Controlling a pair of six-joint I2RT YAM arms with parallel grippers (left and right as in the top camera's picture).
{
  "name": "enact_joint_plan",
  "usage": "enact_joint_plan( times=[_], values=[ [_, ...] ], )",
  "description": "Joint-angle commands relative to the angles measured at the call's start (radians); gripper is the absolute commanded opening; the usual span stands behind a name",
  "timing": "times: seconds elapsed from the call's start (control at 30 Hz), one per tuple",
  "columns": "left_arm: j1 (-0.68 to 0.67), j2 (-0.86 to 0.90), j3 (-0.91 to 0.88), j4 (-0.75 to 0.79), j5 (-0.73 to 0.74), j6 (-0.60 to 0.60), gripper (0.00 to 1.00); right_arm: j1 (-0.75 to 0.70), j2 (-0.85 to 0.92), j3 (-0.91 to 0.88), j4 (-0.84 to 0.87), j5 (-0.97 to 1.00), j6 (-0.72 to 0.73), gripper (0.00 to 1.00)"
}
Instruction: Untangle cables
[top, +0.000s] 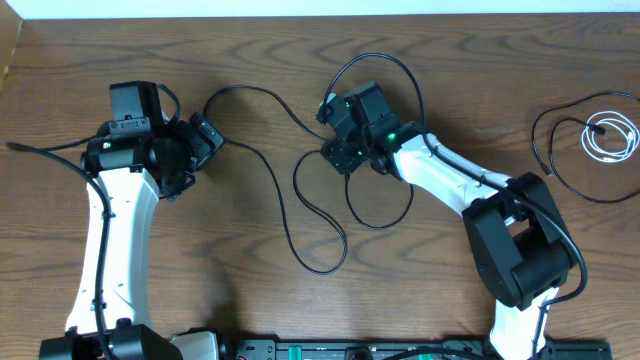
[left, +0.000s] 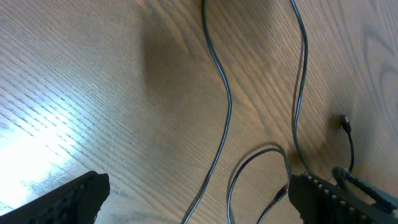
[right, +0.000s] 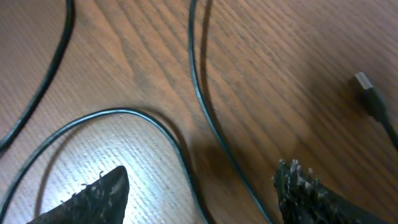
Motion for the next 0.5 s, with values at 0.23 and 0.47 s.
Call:
enact_joint_plan(
  times=[0.23, 0.47],
  values=[
    [0.003, 0.004, 0.005, -0.003, 0.001, -0.004, 0.98, -0.017, 0.138, 0.009, -0.006, 0.014, -0.032, 0.73],
    [0.003, 0.004, 0.005, -0.003, 0.001, -0.004, 0.98, -0.008, 0.163, 0.009, -0.134, 0.015, -0.032, 0.64]
  ],
)
